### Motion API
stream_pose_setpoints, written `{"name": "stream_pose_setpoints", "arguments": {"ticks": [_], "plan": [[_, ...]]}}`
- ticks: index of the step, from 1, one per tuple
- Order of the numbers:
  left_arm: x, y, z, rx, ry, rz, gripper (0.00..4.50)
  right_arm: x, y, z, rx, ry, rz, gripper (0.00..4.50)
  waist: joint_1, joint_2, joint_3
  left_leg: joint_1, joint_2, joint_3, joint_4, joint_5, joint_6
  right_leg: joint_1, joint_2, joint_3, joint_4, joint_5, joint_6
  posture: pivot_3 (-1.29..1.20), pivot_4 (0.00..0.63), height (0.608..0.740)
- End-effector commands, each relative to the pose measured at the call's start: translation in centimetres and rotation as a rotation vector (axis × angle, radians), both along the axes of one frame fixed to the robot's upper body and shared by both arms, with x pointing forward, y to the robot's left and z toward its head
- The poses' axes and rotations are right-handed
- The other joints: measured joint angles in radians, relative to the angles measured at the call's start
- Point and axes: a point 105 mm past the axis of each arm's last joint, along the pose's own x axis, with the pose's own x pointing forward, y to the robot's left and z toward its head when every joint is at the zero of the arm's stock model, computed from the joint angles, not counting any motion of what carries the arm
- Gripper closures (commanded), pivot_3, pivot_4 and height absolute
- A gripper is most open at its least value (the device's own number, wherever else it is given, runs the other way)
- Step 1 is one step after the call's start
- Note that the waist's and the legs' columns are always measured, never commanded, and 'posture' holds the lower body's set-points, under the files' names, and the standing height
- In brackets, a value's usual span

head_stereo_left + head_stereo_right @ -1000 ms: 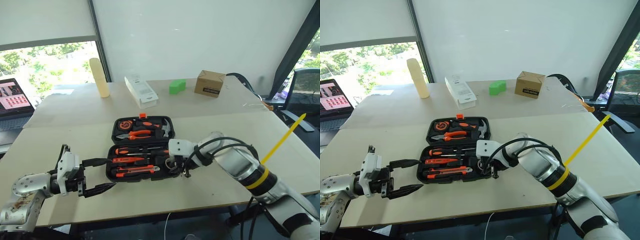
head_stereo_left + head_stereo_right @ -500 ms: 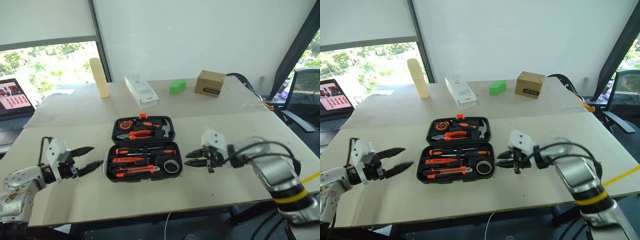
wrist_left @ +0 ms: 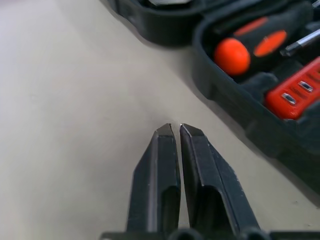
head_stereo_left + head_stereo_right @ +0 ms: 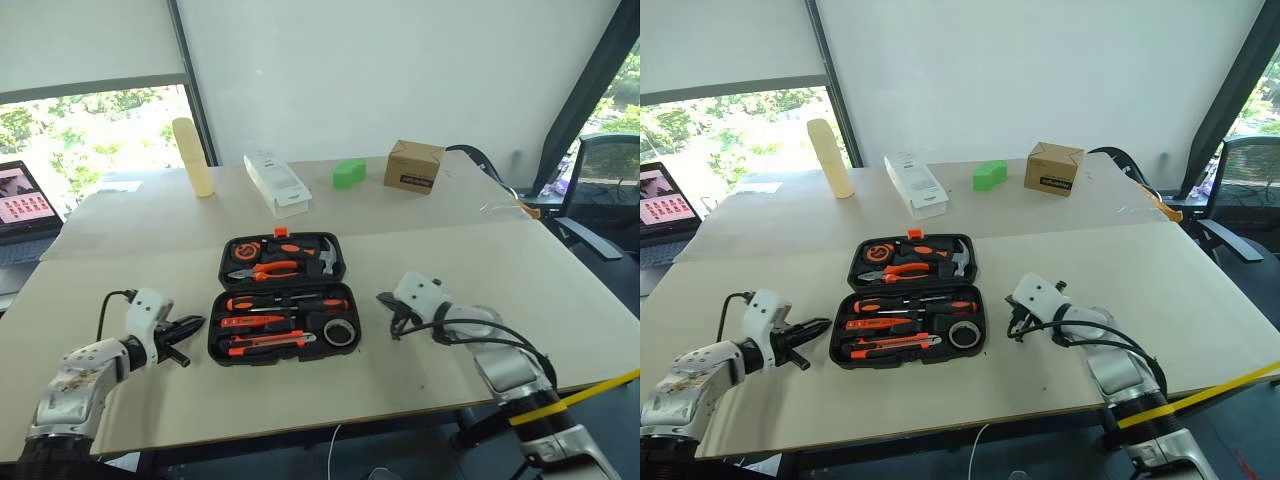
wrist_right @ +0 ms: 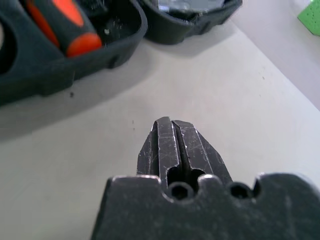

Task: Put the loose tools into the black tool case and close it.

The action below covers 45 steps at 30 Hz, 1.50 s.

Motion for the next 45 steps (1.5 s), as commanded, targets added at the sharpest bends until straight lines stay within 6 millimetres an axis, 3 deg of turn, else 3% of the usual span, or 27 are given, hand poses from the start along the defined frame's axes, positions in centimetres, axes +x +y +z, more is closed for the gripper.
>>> {"name": "stream_pose_setpoints", "arguments": {"ticks": [1, 7, 17, 33, 37, 38, 40, 43, 45], "plan": [[0.1, -1.9, 1.5, -0.01, -0.046, -0.069, 4.25, -0.2, 1.9, 1.0, 0.005, -0.046, 0.073, 4.5, 0.0, 0.0, 0.0, 0.0, 0.0, 0.0, 0.0, 0.0, 0.0, 0.0, 0.0, 0.0, 0.0, 0.0, 0.0, 0.0, 0.15, 0.74], [-0.5, -3.3, 1.5, 0.007, -0.044, -0.138, 4.25, -1.4, 3.5, 0.5, 0.011, -0.003, 0.149, 4.5, 0.003, 0.0, 0.0, -0.001, 0.0, 0.0, 0.0, 0.0, 0.0, 0.0, 0.0, 0.0, 0.0, 0.0, 0.0, 0.0, 0.15, 0.74], [-2.8, -3.5, 0.5, 0.058, -0.004, -0.186, 4.25, -4.5, 4.7, 0.2, -0.044, 0.04, 0.264, 4.5, 0.002, 0.0, 0.0, -0.001, 0.0, 0.0, -0.003, -0.001, 0.001, 0.0, 0.0, -0.001, -0.001, 0.0, 0.0, 0.0, 0.15, 0.74], [-5.9, -2.1, -0.2, 0.082, 0.033, -0.141, 4.25, -6.6, 2.4, -1.0, -0.083, 0.108, 0.235, 4.5, 0.004, 0.0, 0.0, 0.002, 0.001, 0.001, -0.003, -0.001, 0.002, 0.002, 0.0, -0.001, -0.006, 0.0, 0.0, 0.0, 0.15, 0.74], [-6.1, -1.0, 1.4, -0.01, 0.053, -0.127, 4.25, -6.6, 0.8, -0.2, -0.055, 0.112, 0.207, 4.5, 0.004, 0.0, 0.0, 0.002, 0.001, 0.001, -0.003, -0.001, 0.002, 0.002, 0.0, -0.001, -0.007, 0.0, 0.0, 0.0, 0.15, 0.74], [-6.0, -0.5, 1.8, -0.01, 0.063, -0.114, 4.01, -6.7, 0.4, 0.2, -0.039, 0.12, 0.203, 4.5, 0.004, 0.0, 0.0, 0.001, 0.001, 0.001, -0.003, -0.001, 0.002, 0.002, 0.0, -0.001, -0.007, 0.0, 0.0, 0.0, 0.15, 0.74], [-6.1, 0.4, 2.0, 0.006, 0.141, -0.096, 3.42, -7.1, -0.1, 0.9, 0.017, 0.189, 0.199, 3.89, 0.004, -0.001, 0.0, 0.002, 0.001, 0.001, -0.003, -0.001, 0.002, 0.002, 0.0, -0.001, -0.007, 0.0, 0.0, 0.0, 0.15, 0.74], [-5.6, 1.7, 3.2, -0.012, 0.279, -0.033, 2.3, -7.3, -0.2, 3.6, 0.167, 0.305, 0.182, 3.0, 0.005, -0.001, 0.001, 0.002, 0.001, 0.001, -0.003, -0.004, 0.007, 0.002, 0.0, -0.002, -0.005, 0.0, 0.0, 0.0, 0.15, 0.74], [-4.7, 1.6, 4.1, -0.082, 0.35, 0.007, 1.52, -7.6, 0.0, 4.9, 0.241, 0.449, 0.175, 2.28, 0.005, -0.001, 0.001, 0.003, 0.001, 0.001, -0.003, -0.005, 0.008, 0.003, 0.0, -0.002, -0.004, 0.0, 0.0, 0.0, 0.15, 0.74]]}}
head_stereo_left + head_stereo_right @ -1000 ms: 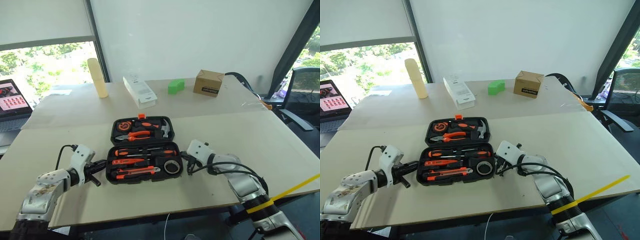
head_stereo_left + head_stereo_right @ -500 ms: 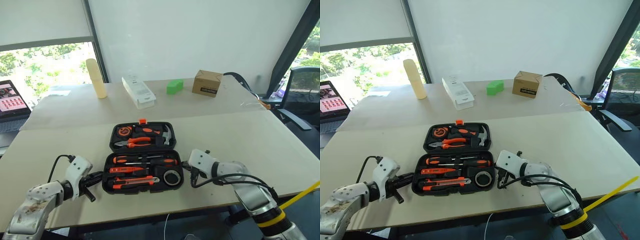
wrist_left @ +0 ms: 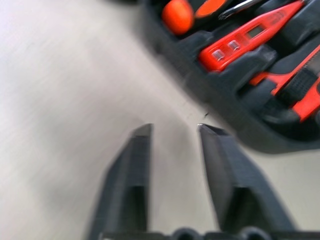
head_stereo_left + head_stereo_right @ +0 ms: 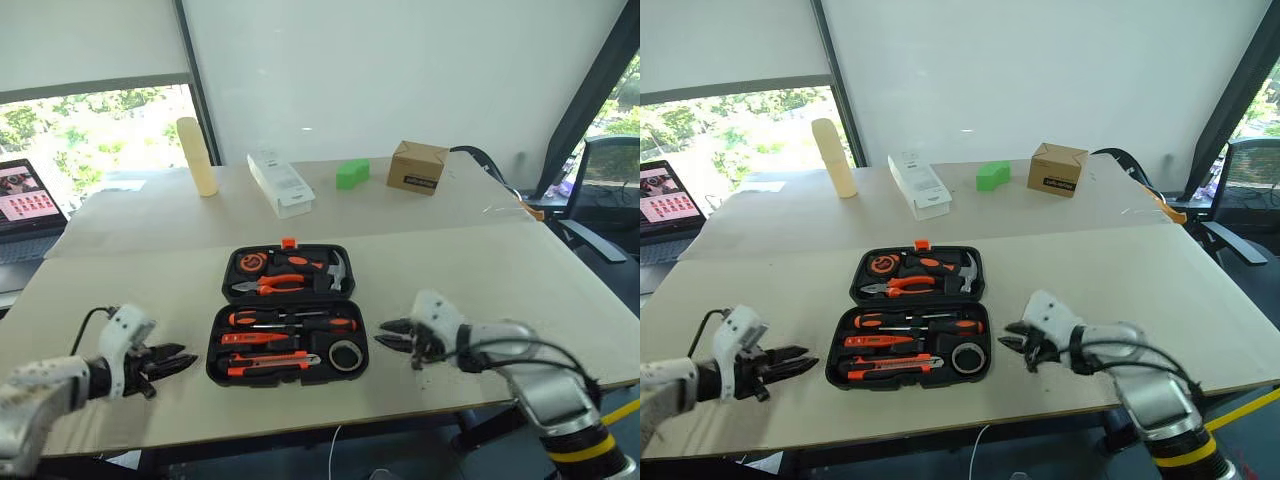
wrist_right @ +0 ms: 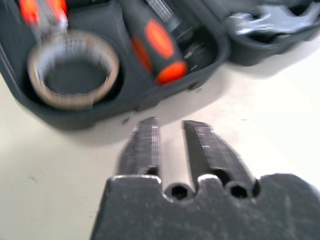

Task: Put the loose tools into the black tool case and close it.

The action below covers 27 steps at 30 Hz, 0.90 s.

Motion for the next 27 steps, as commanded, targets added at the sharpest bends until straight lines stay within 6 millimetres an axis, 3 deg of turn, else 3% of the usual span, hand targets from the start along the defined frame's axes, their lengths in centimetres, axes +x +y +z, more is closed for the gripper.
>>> {"name": "stream_pose_setpoints", "arguments": {"ticks": [1, 4, 5, 7, 11, 16, 19, 27], "plan": [[1.1, -0.2, 1.7, -0.089, 0.105, 0.076, 1.2, -0.8, 0.6, 3.4, 0.115, 0.17, 0.012, 1.92, 0.001, 0.0, 0.0, 0.001, 0.0, 0.0, 0.0, 0.0, 0.0, 0.001, 0.0, 0.0, 0.001, 0.0, 0.0, 0.0, 0.15, 0.74], [3.7, 0.0, 3.0, -0.136, 0.134, 0.193, 0.11, 1.3, 1.0, 5.2, 0.209, 0.284, -0.104, 0.92, 0.0, -0.001, 0.001, 0.004, 0.0, 0.0, 0.0, 0.0, 0.0, 0.002, 0.0, -0.001, 0.003, 0.0, 0.0, 0.0, 0.15, 0.74], [5.0, -0.5, 3.9, -0.204, 0.141, 0.225, 0.0, 2.5, 1.2, 5.7, 0.225, 0.335, -0.156, 0.54, 0.0, -0.002, 0.001, 0.004, 0.0, 0.0, 0.0, 0.0, 0.0, 0.002, 0.0, -0.001, 0.003, 0.0, -0.001, 0.0, 0.15, 0.74], [6.8, -1.5, 4.8, -0.267, 0.161, 0.249, 0.0, 4.2, 1.5, 5.9, 0.215, 0.39, -0.233, 0.54, 0.0, -0.005, 0.002, 0.003, 0.0, 0.0, 0.001, 0.002, -0.003, 0.001, 0.0, -0.001, 0.004, 0.001, -0.002, 0.0, 0.15, 0.74], [9.8, -2.3, 4.7, -0.232, 0.153, 0.296, 0.0, 7.9, 1.9, 5.2, 0.141, 0.403, -0.401, 0.54, -0.004, -0.006, 0.001, 0.002, -0.001, 0.0, 0.001, 0.006, -0.01, 0.0, -0.001, -0.001, 0.01, 0.002, -0.003, 0.0, 0.15, 0.74], [12.1, -1.7, 4.5, -0.219, 0.118, 0.36, 0.0, 10.2, 2.9, 4.5, 0.1, 0.389, -0.444, 0.54, -0.025, -0.006, 0.001, -0.009, -0.001, 0.0, 0.002, 0.006, -0.009, -0.01, -0.002, -0.001, 0.009, 0.002, -0.002, 0.0, 0.15, 0.74], [12.9, -1.9, 4.4, -0.248, 0.113, 0.37, 0.0, 10.9, 3.6, 4.2, 0.091, 0.386, -0.447, 0.54, -0.036, -0.006, 0.001, -0.018, -0.002, 0.0, 0.005, 0.006, -0.009, -0.018, -0.003, -0.002, 0.01, 0.002, -0.002, 0.0, 0.15, 0.74], [13.0, -1.5, 4.0, -0.222, 0.123, 0.382, 0.0, 12.1, 4.8, 3.9, 0.076, 0.38, -0.444, 0.54, -0.056, -0.006, 0.001, -0.018, -0.002, 0.0, 0.009, 0.006, -0.01, -0.018, -0.003, -0.001, 0.012, 0.003, -0.001, 0.0, 0.15, 0.74]]}}
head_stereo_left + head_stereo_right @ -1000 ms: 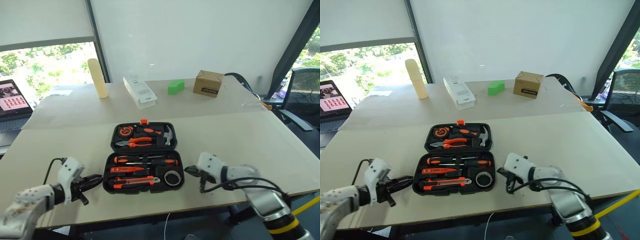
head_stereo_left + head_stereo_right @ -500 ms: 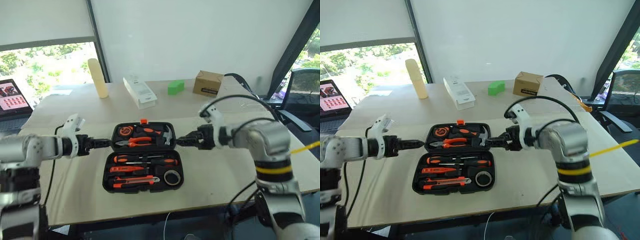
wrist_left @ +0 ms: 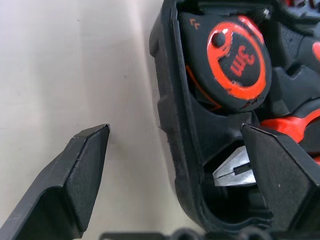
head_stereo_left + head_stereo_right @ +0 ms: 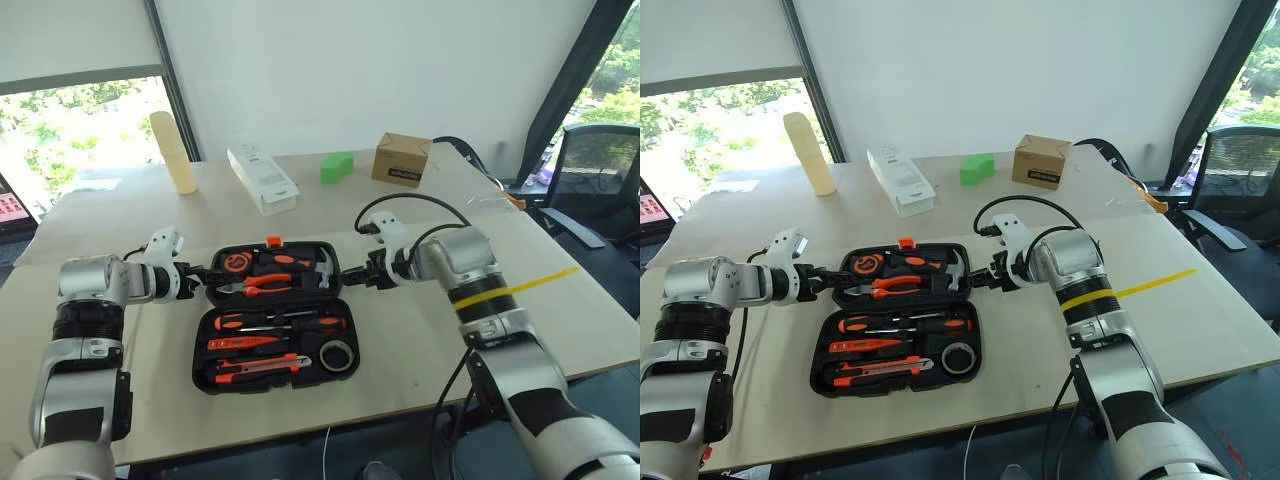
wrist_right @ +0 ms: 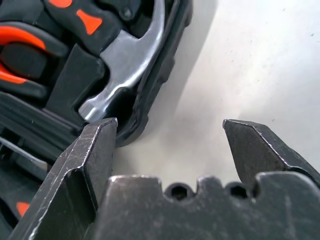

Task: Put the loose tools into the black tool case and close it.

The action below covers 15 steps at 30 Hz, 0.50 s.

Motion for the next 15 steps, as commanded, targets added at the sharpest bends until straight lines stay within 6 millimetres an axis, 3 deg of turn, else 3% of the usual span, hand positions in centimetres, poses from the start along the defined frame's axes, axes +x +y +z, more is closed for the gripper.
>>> {"name": "stream_pose_setpoints", "arguments": {"ticks": [1, 13, 15], "plan": [[0.2, 0.7, 1.5, 0.014, -0.045, 0.011, 0.0, 0.6, 1.0, 1.4, 0.002, -0.05, 0.023, 0.54, 0.0, 0.0, 0.0, 0.0, 0.0, 0.0, 0.0, 0.0, 0.0, 0.0, 0.0, 0.0, 0.0, 0.0, 0.0, 0.0, 0.15, 0.74], [-0.5, 2.0, 0.7, 0.007, -0.021, 0.055, 0.0, 1.1, 2.4, 1.0, -0.012, -0.024, 0.041, 0.54, -0.004, 0.0, 0.0, 0.0, 0.0, 0.0, 0.001, 0.0, 0.0, 0.0, 0.0, 0.001, 0.001, 0.0, 0.0, 0.0, 0.15, 0.74], [-0.7, 2.0, 0.4, 0.02, -0.008, 0.044, 0.52, 1.2, 2.0, 0.2, -0.043, -0.007, 0.024, 0.49, -0.004, 0.0, 0.0, 0.0, 0.0, 0.0, 0.001, 0.0, 0.0, 0.0, 0.0, 0.001, 0.001, 0.0, 0.0, 0.0, 0.15, 0.74]]}}
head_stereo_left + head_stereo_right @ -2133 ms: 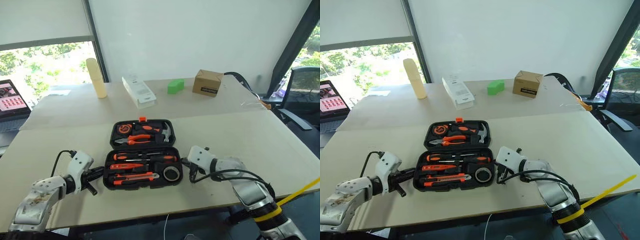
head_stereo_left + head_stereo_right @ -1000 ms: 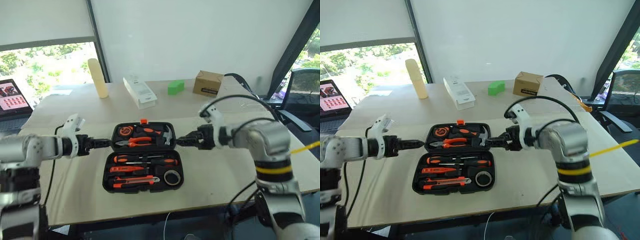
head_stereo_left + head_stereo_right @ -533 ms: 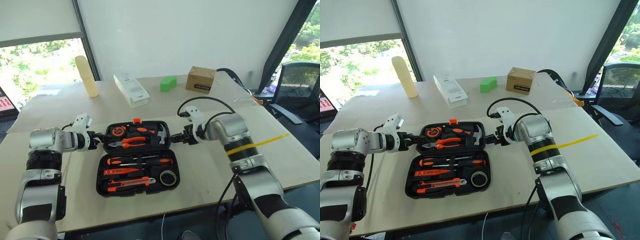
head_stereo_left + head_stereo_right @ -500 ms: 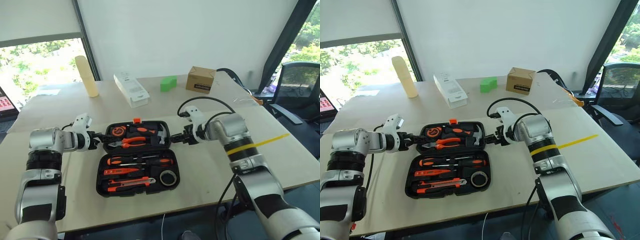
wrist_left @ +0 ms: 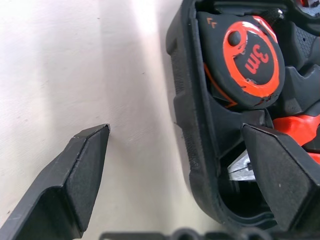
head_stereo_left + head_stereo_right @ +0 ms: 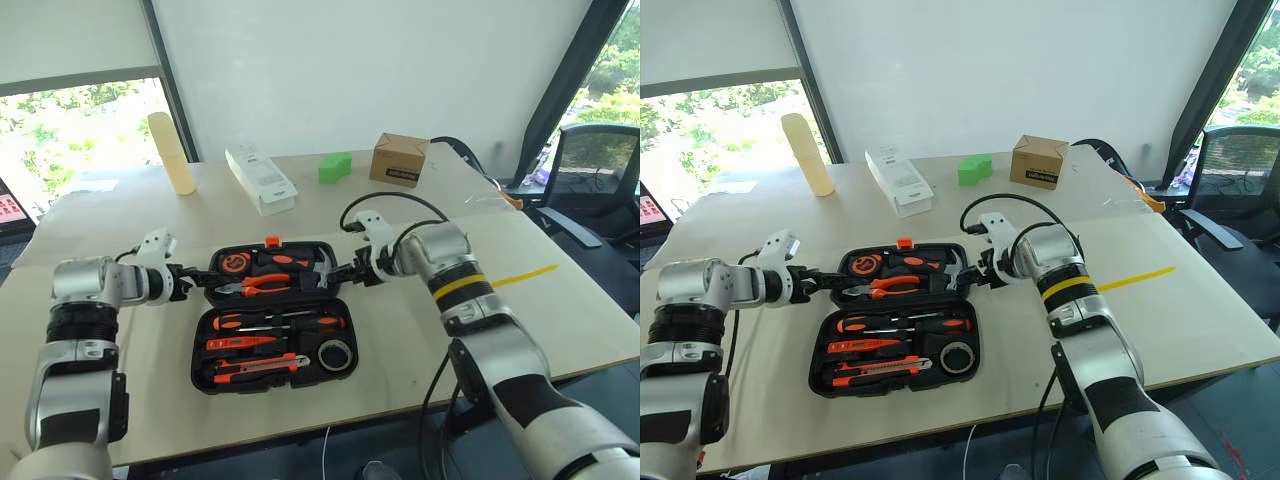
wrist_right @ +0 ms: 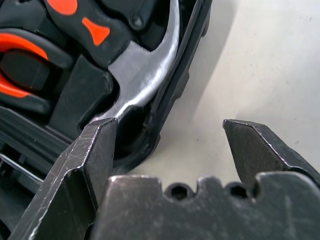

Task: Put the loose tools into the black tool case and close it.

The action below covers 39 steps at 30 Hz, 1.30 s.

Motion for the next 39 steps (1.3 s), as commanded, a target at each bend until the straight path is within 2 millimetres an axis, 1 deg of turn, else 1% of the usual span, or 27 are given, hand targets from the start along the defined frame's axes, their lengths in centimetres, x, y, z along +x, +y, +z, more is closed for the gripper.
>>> {"name": "stream_pose_setpoints", "arguments": {"ticks": [1, 2, 3, 6, 11, 12, 13, 15, 17, 19, 20, 22, 23, 25, 27, 29, 31, 33, 35, 37, 39], "plan": [[-0.4, 0.7, 0.3, 0.031, -0.003, 0.003, 0.72, 0.5, -0.2, 0.2, -0.045, -0.02, -0.01, 0.76, 0.0, 0.0, 0.0, 0.0, 0.0, 0.0, 0.0, 0.0, 0.0, 0.0, 0.0, 0.0, 0.0, 0.0, 0.0, 0.0, 0.15, 0.74], [-0.4, 0.6, 0.2, 0.032, 0.001, -0.004, 1.02, 0.5, -0.3, 0.0, -0.051, -0.012, -0.017, 1.02, 0.0, 0.0, 0.0, 0.0, 0.0, 0.0, 0.0, 0.0, 0.0, 0.0, 0.0, 0.0, 0.0, 0.0, 0.0, 0.0, 0.15, 0.74], [-0.4, 0.4, 0.1, 0.032, 0.003, -0.01, 1.47, 0.5, -0.4, -0.2, -0.054, -0.004, -0.021, 1.27, 0.0, 0.0, 0.0, 0.0, 0.0, 0.0, 0.0, 0.0, 0.0, 0.0, 0.0, 0.0, 0.0, 0.0, 0.0, 0.0, 0.15, 0.74], [-0.3, -0.2, -0.3, 0.026, 0.012, -0.025, 2.52, 0.4, -0.4, -0.8, -0.064, 0.022, -0.016, 2.21, 0.0, 0.0, 0.0, 0.001, 0.0, 0.0, 0.001, 0.0, 0.0, 0.0, 0.0, 0.0, 0.002, 0.0, 0.0, 0.0, 0.15, 0.74], [-0.5, -0.7, -0.8, 0.004, 0.026, -0.035, 4.26, 0.3, 0.3, -1.0, -0.042, 0.026, -0.008, 3.95, 0.003, 0.0, -0.002, 0.003, -0.001, 0.0, 0.004, 0.0, 0.0, 0.003, -0.001, 0.0, 0.005, 0.0, 0.0, 0.0, 0.15, 0.74], [-0.5, -0.6, -0.8, -0.002, 0.025, -0.031, 4.5, 0.3, 0.4, -0.9, -0.033, 0.021, -0.004, 4.32, 0.003, 0.0, -0.002, 0.003, -0.001, 0.0, 0.005, 0.0, 0.0, 0.003, -0.001, 0.0, 0.006, 0.0, 0.0, 0.0, 0.15, 0.74], [-0.6, -0.5, -0.9, -0.011, 0.025, -0.025, 4.5, 0.4, 0.5, -0.7, -0.021, 0.014, 0.0, 4.41, 0.003, 0.001, -0.002, 0.004, -0.001, 0.0, 0.005, 0.0, 0.0, 0.004, 0.0, 0.0, 0.006, 0.0, 0.0, 0.0, 0.15, 0.74], [-0.7, -0.3, -0.8, -0.04, 0.01, -0.015, 4.5, 0.5, 0.9, 0.1, 0.036, -0.027, 0.025, 4.41, 0.002, 0.001, -0.002, 0.006, 0.0, 0.0, 0.005, 0.0, 0.0, 0.006, 0.0, 0.001, 0.006, 0.0, 0.0, 0.0, 0.15, 0.74], [-0.9, 0.0, -0.5, -0.08, -0.005, -0.001, 4.5, 0.5, 1.4, 1.7, 0.12, -0.114, 0.078, 4.41, 0.002, 0.0, -0.002, 0.006, 0.0, 0.0, 0.005, 0.0, 0.0, 0.006, 0.0, 0.001, 0.006, 0.0, 0.0, 0.0, 0.15, 0.74], [-0.9, 0.3, -0.1, -0.106, -0.052, 0.006, 4.5, 0.1, 1.3, 2.7, 0.169, -0.181, 0.114, 4.41, 0.001, 0.0, -0.002, 0.005, 0.0, -0.001, 0.005, 0.0, 0.0, 0.005, 0.0, 0.001, 0.006, 0.0, 0.0, 0.0, 0.15, 0.74], [-1.0, 0.4, 0.3, -0.129, -0.091, 0.01, 4.5, -0.2, 1.2, 3.4, 0.184, -0.258, 0.154, 4.41, 0.001, 0.0, -0.002, 0.005, 0.0, -0.001, 0.005, 0.0, 0.0, 0.005, 0.0, 0.001, 0.006, 0.0, 0.0, 0.0, 0.15, 0.74], [-1.1, 0.5, 1.7, -0.168, -0.221, -0.006, 4.5, -1.8, 1.1, 4.7, 0.193, -0.443, 0.263, 4.41, 0.002, 0.0, -0.002, 0.003, 0.0, -0.001, 0.005, 0.0, 0.0, 0.002, 0.0, 0.001, 0.006, 0.0, 0.0, 0.0, 0.15, 0.74], [-1.5, 0.4, 2.5, -0.17, -0.306, -0.03, 4.5, -3.0, 1.0, 5.1, 0.197, -0.526, 0.328, 4.41, 0.003, 0.0, -0.002, 0.002, 0.0, 0.0, 0.005, 0.0, 0.0, 0.001, 0.0, 0.001, 0.007, 0.0, 0.0, 0.0, 0.15, 0.74], [-2.3, 0.0, 3.4, -0.161, -0.418, -0.075, 4.5, -4.7, 0.8, 5.3, 0.19, -0.623, 0.395, 4.41, 0.004, 0.0, -0.002, -0.002, 0.0, -0.001, 0.005, -0.001, 0.001, -0.001, 0.0, 0.0, 0.006, 0.0, 0.0, 0.0, 0.15, 0.74], [-3.3, -0.4, 4.3, -0.152, -0.537, -0.124, 4.5, -6.3, 0.6, 5.2, 0.186, -0.706, 0.448, 4.41, 0.004, 0.0, -0.002, -0.003, 0.0, -0.001, 0.006, -0.001, 0.001, -0.003, -0.001, 0.0, 0.005, 0.0, 0.0, 0.0, 0.15, 0.74], [-4.6, -0.8, 5.1, -0.09, -0.678, -0.182, 4.5, -7.6, 0.1, 4.2, 0.127, -0.782, 0.488, 4.41, 0.003, 0.0, -0.002, -0.004, 0.0, -0.001, 0.006, -0.001, 0.001, -0.004, -0.001, 0.0, 0.004, 0.0, 0.001, 0.0, 0.15, 0.74], [-6.4, -1.6, 5.0, 0.032, -0.811, -0.278, 4.5, -8.2, -0.6, 2.8, 0.033, -0.873, 0.5, 4.41, 0.003, 0.0, -0.002, -0.004, 0.0, 0.0, 0.006, -0.001, 0.001, -0.003, 0.0, 0.0, 0.002, 0.0, 0.001, 0.0, 0.15, 0.74], [-7.6, -2.4, 4.3, 0.127, -0.877, -0.345, 4.5, -8.7, -1.1, 1.7, -0.077, -0.973, 0.556, 4.41, 0.005, 0.0, -0.002, -0.004, 0.001, 0.0, 0.005, -0.001, 0.001, -0.002, 0.001, 0.0, -0.002, 0.0, 0.001, 0.0, 0.15, 0.74], [-8.3, -2.8, 3.6, 0.206, -0.92, -0.377, 4.5, -8.8, -1.6, 0.7, -0.157, -1.041, 0.572, 4.41, 0.013, 0.0, -0.002, -0.004, 0.001, 0.001, 0.006, -0.001, 0.001, -0.002, 0.0, 0.0, -0.004, 0.0, 0.001, 0.0, 0.15, 0.74], [-9.1, -3.4, 2.6, 0.349, -0.965, -0.475, 4.5, -9.1, -2.0, 0.0, -0.233, -1.132, 0.606, 4.41, 0.019, 0.0, -0.002, -0.001, 0.001, 0.003, 0.006, -0.001, 0.001, 0.0, 0.0, 0.001, -0.005, 0.001, 0.0, 0.0, 0.15, 0.74], [-9.5, -3.6, 1.9, 0.441, -1.004, -0.51, 4.5, -9.4, -2.4, -0.5, -0.312, -1.223, 0.649, 4.41, 0.03, 0.0, -0.002, 0.004, 0.001, 0.004, 0.005, -0.001, 0.001, 0.005, 0.001, 0.001, -0.006, 0.001, 0.0, 0.0, 0.15, 0.74]]}}
